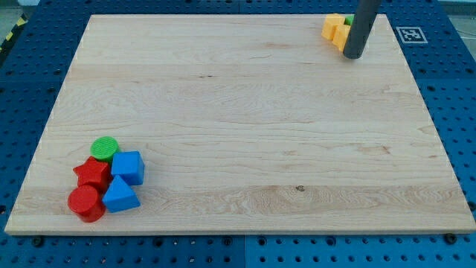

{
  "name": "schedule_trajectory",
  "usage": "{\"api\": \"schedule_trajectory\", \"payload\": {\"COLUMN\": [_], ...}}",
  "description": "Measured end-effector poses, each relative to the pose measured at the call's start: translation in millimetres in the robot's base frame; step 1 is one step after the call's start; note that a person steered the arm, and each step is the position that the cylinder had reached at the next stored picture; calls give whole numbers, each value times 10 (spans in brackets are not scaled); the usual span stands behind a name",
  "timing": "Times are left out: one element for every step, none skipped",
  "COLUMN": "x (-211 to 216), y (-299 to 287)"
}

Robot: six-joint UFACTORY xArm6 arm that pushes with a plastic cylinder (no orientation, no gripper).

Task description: Move your arm away from the yellow heart

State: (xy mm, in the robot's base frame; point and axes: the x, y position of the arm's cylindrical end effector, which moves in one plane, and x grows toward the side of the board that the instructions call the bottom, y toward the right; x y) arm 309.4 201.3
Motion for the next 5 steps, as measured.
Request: {"api": "schedule_trajectory", "payload": {"x": [194, 728, 764, 763, 763], "y": [0, -349, -1117, -1571, -1570]}}
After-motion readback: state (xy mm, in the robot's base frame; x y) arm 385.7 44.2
